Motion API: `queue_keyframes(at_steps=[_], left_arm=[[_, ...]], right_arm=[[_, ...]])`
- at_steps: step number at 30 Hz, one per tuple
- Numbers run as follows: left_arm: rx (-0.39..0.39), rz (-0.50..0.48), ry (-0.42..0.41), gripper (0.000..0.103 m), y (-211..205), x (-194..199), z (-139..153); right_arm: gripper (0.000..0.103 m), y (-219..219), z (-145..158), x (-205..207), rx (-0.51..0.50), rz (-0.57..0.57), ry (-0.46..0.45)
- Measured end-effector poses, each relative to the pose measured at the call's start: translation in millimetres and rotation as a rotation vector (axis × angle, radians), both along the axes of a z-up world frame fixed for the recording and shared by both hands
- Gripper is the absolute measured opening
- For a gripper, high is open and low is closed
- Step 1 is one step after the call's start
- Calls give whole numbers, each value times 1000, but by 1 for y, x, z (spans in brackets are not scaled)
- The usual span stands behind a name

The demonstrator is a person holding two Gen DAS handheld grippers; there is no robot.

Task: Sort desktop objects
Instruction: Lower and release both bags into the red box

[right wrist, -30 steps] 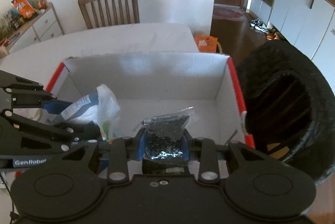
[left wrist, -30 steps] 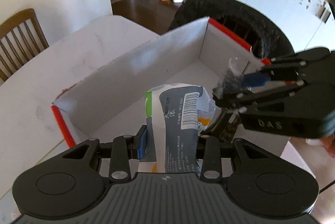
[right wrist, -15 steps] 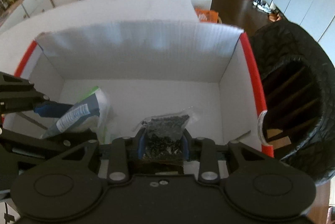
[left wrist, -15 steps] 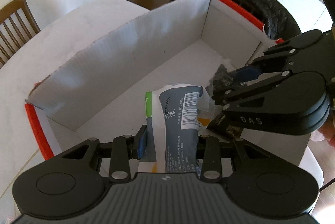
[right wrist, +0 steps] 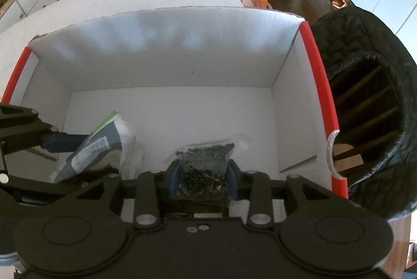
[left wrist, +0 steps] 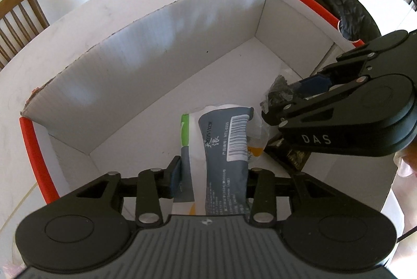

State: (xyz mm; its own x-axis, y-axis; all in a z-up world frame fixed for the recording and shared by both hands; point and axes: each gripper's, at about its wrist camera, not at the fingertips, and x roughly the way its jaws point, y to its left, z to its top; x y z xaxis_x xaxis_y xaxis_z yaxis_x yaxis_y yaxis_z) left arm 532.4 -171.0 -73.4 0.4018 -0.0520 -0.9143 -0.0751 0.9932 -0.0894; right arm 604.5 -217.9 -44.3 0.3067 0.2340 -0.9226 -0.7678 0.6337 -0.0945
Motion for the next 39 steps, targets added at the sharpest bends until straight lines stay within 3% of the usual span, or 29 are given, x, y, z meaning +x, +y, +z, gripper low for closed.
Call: queue_keyframes(at_steps=[2, 4, 6, 24, 39], left_arm=[[-9, 3, -7, 43, 0, -2, 1], [-18, 11, -19, 55, 0, -4, 2], [-21, 14, -32, 58, 1, -6, 5], [-70, 25, -126, 58, 4, -29, 45], [-142, 32, -231, 58, 7, -81, 85]], right_arm=[[41, -1, 1, 1, 5, -4, 2], [48, -2, 3, 3, 15, -15, 2], [49, -2, 5, 3, 29, -24, 1], [50, -25, 51, -18, 125, -11, -22], [51, -48, 94, -65, 231, 58, -45]])
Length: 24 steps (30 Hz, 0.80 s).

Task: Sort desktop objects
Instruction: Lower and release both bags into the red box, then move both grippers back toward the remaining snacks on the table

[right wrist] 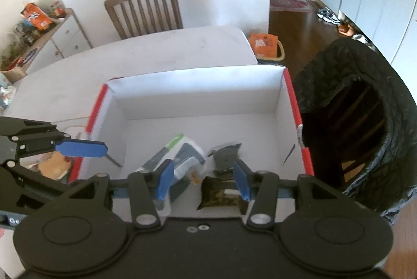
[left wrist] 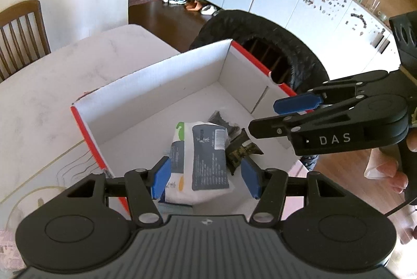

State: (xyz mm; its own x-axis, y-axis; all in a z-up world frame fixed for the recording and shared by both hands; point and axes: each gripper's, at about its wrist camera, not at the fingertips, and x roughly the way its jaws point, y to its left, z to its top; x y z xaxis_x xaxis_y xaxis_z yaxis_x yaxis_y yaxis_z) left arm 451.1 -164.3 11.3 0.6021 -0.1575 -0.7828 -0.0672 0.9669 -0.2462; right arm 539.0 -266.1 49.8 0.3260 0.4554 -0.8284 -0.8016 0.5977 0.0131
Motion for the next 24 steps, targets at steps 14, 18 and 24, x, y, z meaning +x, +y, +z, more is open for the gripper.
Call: queue_keyframes(at_steps=[14, 18, 24], left_arm=[[12, 78, -90, 78, 15, -70, 20], [20, 103, -106, 78, 21, -90, 22], [18, 143, -95, 81, 34, -119, 18]], right_arm=[[63, -13, 19, -54, 81, 32, -63], [64, -11, 17, -70, 84, 39, -73], [73, -3, 11, -97, 78, 61, -95]])
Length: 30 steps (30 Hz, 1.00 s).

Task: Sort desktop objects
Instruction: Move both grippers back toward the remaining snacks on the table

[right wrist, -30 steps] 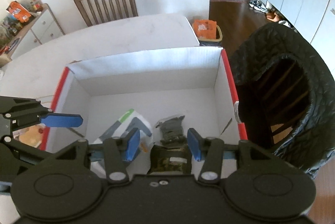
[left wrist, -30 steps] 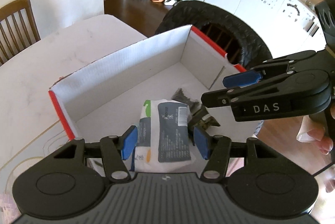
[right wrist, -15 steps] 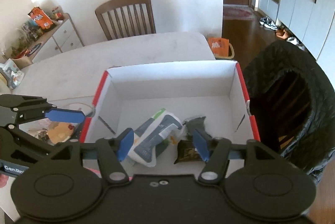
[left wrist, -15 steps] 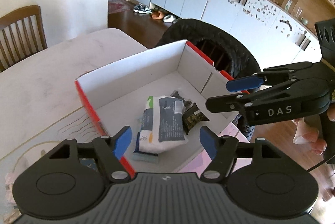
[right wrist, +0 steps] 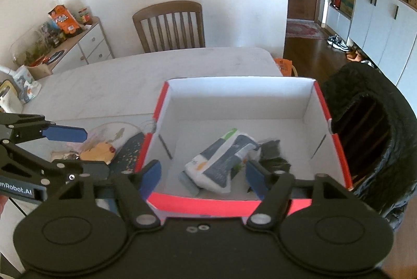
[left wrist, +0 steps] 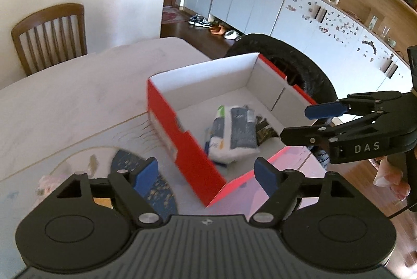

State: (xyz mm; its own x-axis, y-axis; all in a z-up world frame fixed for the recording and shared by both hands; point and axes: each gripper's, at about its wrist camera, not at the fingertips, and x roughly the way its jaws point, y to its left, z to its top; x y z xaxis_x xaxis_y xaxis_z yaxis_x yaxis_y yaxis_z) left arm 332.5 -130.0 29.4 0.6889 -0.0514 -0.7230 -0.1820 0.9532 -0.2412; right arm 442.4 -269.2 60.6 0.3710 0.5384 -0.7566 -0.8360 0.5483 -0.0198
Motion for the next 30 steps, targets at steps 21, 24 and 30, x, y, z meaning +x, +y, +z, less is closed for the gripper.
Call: queue_keyframes(at_steps=[21, 24, 30], left_arm=[[32, 143, 63, 102, 89, -95, -35], [30, 165, 81, 102, 100, -104, -43], [21, 193, 108, 102, 120, -115, -60]], right_arm=[[77, 65, -34, -86, -28, 69, -9], [77, 79, -41, -94, -29, 75, 2], [78, 107, -53, -106, -34, 92, 4]])
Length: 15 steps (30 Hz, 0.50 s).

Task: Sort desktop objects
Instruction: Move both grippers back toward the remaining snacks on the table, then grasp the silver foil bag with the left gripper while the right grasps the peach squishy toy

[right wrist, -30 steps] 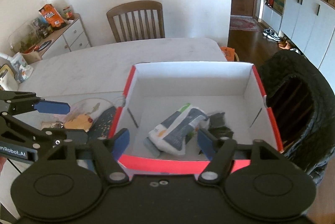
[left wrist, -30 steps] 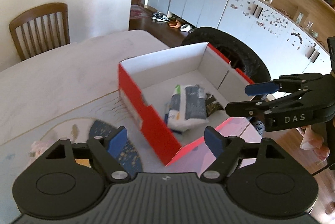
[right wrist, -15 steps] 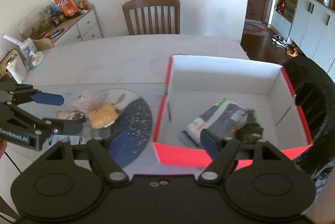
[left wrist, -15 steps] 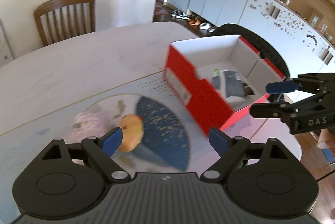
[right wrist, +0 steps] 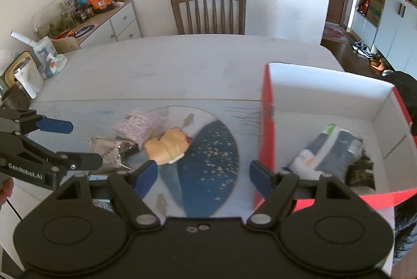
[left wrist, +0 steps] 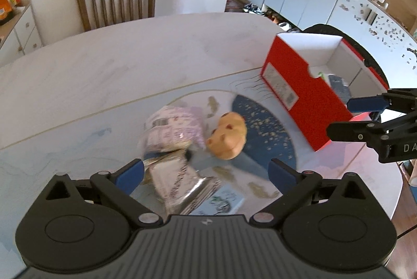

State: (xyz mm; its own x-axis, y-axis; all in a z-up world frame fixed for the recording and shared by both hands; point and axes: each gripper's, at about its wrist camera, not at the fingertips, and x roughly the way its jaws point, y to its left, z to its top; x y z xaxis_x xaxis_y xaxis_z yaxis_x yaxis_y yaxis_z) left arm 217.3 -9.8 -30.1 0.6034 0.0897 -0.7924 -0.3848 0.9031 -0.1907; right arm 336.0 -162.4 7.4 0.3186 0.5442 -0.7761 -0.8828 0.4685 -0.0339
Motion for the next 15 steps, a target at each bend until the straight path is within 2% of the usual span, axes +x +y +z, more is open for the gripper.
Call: queue_keyframes(at_steps=[10, 15], left_arm=[[-15, 35, 43, 102, 24, -2, -27], [-5, 39, 69, 102, 26, 6, -39]], right_arm=[[78, 37, -21, -5, -20, 10, 3], [78, 55, -37, -4, -67, 14, -2]])
